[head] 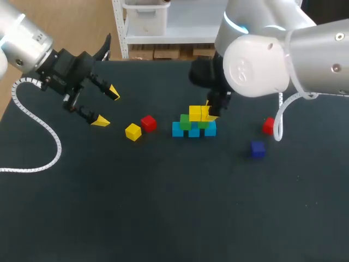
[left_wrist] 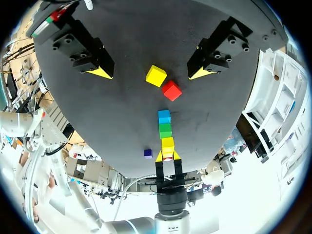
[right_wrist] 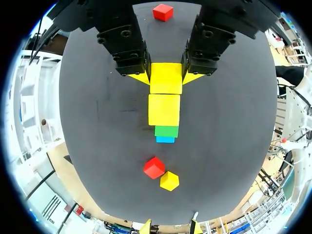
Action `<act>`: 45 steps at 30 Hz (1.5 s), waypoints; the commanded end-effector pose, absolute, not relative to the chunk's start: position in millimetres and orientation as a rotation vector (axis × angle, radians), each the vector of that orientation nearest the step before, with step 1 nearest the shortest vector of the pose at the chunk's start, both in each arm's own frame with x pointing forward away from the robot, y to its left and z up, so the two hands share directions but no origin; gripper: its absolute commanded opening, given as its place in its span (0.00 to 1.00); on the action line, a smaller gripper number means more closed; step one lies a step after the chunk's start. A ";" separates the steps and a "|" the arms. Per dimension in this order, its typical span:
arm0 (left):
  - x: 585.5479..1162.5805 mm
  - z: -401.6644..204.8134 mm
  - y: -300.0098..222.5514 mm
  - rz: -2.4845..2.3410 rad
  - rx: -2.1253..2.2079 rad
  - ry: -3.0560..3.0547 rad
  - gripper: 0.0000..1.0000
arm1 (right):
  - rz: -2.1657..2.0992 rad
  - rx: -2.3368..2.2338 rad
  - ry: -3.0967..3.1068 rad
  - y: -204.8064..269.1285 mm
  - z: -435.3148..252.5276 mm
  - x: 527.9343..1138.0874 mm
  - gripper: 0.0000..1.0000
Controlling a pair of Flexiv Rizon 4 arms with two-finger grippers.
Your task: Place the blue cubes, place green cubes on the blue cubes, place the yellow cubes on the green cubes, then place the red cubes on the yellow cubes, and place purple cube on the red cubes.
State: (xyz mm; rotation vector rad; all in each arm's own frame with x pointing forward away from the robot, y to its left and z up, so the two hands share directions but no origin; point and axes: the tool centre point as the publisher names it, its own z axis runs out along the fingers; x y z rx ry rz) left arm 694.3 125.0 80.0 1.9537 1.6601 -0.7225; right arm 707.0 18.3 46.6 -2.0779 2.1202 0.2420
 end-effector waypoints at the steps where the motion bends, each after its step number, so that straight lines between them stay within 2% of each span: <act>1: 695.3 79.5 125.2 -0.723 1.956 1.659 1.00 | 0.248 -2.080 2.122 18.8 45.7 708.8 0.24; 7: 695.3 79.5 125.2 -0.723 1.956 1.659 1.00 | 0.249 -2.081 2.122 19.0 44.4 710.4 0.33; 11: 695.3 79.5 125.2 -0.723 1.956 1.659 1.00 | 0.249 -2.081 2.123 19.5 43.6 711.3 0.34; 16: 695.3 79.5 125.2 -0.723 1.956 1.659 1.00 | 0.249 -2.079 2.124 19.6 44.2 711.7 0.43; 17: 695.3 79.5 125.2 -0.723 1.956 1.659 1.00 | 0.250 -2.079 2.124 19.4 44.2 711.7 0.48; 19: 695.3 79.5 125.2 -0.723 1.956 1.659 1.00 | 0.252 -2.079 2.124 18.9 44.3 710.8 0.97; 20: 695.3 79.5 125.2 -0.723 1.956 1.659 1.00 | 0.254 -2.080 2.125 18.9 43.9 710.9 1.00; 30: 695.3 79.5 125.2 -0.723 1.956 1.659 1.00 | 0.364 -2.086 2.113 10.8 57.7 701.1 1.00; 45: 695.3 79.5 125.2 -0.723 1.956 1.659 1.00 | 0.605 -1.756 1.922 -85.2 87.7 703.7 1.00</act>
